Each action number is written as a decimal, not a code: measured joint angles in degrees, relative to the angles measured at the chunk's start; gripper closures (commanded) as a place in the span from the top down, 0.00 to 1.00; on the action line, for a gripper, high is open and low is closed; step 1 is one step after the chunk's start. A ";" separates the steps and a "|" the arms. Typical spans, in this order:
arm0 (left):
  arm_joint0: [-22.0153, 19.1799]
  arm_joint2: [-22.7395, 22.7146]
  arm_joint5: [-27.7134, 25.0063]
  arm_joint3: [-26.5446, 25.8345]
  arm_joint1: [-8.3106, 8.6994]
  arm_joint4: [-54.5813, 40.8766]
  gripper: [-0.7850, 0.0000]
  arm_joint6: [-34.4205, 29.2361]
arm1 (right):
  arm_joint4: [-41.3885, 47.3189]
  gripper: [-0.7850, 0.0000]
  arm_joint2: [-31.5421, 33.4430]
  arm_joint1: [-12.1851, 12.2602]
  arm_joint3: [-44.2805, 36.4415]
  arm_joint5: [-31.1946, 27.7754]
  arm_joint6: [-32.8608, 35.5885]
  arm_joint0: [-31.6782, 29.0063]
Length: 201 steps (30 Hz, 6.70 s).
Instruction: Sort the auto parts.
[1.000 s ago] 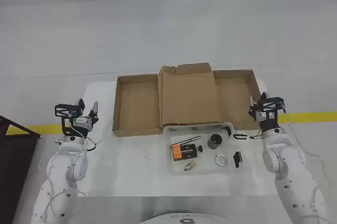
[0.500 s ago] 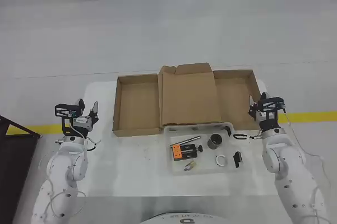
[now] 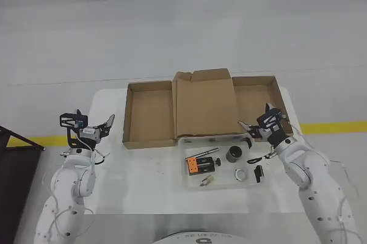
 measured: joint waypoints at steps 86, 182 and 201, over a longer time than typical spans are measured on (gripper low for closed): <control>0.00 0.00 0.00 0.00 0.00 0.00 1.00 0.00 | 2.62 0.00 -12.59 8.57 0.44 -24.35 29.42 5.63; 0.00 0.00 0.00 0.00 0.00 0.00 1.00 0.00 | 34.77 1.00 1.23 16.58 14.66 -35.18 -1.79 5.54; 0.00 0.00 0.00 0.00 0.00 0.00 1.00 0.00 | -5.74 0.66 -7.98 17.17 -4.40 -32.76 -3.67 2.97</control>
